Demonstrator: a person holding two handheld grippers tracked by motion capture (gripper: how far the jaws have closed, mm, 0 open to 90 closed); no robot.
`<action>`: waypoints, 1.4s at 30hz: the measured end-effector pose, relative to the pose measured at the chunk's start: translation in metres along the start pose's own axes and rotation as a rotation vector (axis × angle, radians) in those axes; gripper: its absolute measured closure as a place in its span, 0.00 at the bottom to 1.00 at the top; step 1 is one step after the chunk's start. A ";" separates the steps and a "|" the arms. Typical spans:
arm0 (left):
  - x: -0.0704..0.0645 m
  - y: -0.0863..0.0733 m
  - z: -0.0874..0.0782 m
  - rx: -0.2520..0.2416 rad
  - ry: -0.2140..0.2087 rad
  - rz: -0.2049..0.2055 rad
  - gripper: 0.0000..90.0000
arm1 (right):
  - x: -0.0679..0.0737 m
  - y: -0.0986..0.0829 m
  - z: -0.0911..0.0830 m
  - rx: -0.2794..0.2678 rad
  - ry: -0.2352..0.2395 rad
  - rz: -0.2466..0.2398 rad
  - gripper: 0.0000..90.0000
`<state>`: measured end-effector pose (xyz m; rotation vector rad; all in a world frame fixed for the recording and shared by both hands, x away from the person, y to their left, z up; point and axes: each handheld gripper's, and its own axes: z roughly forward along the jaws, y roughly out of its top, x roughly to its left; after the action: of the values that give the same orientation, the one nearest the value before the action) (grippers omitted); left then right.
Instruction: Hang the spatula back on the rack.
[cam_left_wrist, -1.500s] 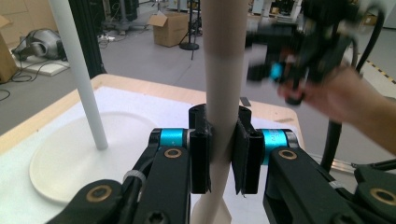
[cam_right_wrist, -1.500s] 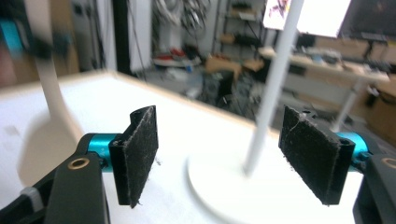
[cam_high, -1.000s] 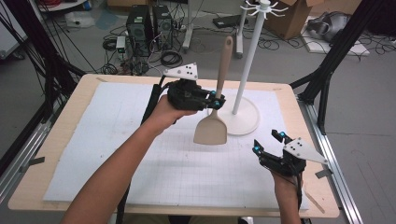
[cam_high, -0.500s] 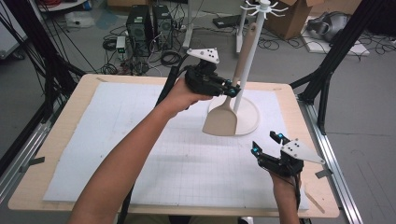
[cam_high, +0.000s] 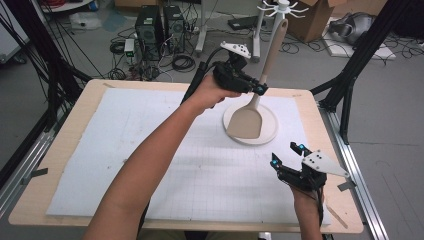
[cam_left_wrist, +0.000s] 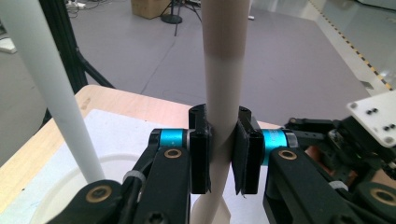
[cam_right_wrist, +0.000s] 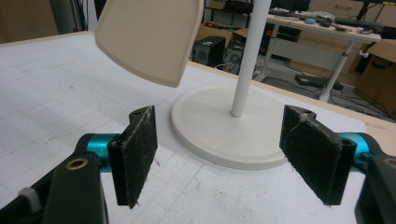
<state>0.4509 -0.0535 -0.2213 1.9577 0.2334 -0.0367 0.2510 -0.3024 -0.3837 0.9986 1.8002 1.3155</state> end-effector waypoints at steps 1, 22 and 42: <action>0.001 0.001 0.001 -0.002 0.000 -0.002 0.87 | 0.000 0.000 -0.001 0.000 -0.001 -0.002 0.30; 0.020 0.000 0.016 0.014 0.034 -0.062 0.87 | 0.004 -0.001 -0.004 0.002 0.010 -0.015 0.30; -0.011 -0.050 -0.043 -0.167 0.153 -0.052 0.38 | 0.011 -0.003 0.002 0.014 0.027 -0.017 0.30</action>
<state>0.4277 0.0028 -0.2490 1.7899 0.3763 0.0961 0.2468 -0.2923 -0.3875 0.9753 1.8363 1.3134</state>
